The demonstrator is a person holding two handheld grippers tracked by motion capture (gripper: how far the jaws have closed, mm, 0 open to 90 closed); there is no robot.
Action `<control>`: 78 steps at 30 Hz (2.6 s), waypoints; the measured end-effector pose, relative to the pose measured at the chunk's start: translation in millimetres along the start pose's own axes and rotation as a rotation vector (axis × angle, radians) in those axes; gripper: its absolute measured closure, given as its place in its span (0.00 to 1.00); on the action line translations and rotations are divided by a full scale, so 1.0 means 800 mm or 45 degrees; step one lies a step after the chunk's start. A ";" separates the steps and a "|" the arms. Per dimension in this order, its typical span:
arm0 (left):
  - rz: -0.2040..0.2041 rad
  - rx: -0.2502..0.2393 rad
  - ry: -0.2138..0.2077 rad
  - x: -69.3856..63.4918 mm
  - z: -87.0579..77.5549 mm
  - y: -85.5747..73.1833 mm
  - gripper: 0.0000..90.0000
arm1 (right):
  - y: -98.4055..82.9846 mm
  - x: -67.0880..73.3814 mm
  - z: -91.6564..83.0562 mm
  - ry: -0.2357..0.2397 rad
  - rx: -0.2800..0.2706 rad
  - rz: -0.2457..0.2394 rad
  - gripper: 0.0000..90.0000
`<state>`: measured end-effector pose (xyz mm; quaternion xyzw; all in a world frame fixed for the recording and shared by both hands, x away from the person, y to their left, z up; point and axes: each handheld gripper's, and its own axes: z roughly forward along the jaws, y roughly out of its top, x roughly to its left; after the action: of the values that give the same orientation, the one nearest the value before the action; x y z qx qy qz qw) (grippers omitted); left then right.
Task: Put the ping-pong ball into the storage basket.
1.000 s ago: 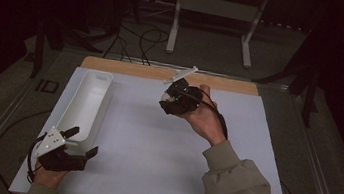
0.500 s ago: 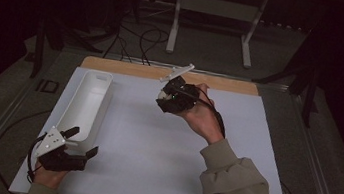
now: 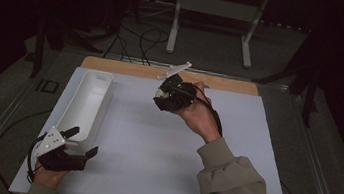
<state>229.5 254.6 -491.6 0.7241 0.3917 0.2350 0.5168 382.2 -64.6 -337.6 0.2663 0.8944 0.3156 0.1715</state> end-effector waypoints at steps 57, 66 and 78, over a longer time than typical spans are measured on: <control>-0.002 -0.001 -0.005 0.001 0.000 0.000 0.06 | 0.041 0.031 0.020 0.031 -0.004 -0.083 0.56; -0.002 -0.001 -0.005 0.001 0.000 0.000 0.06 | 0.047 0.036 0.022 0.033 -0.013 -0.076 0.56; -0.003 -0.001 -0.006 0.001 -0.001 0.000 0.06 | 0.052 0.041 0.028 0.039 -0.022 -0.088 0.56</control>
<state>229.5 255.4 -491.5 0.7239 0.3914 0.2328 0.5183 381.9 -7.7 -331.6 0.2291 0.9029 0.3211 0.1709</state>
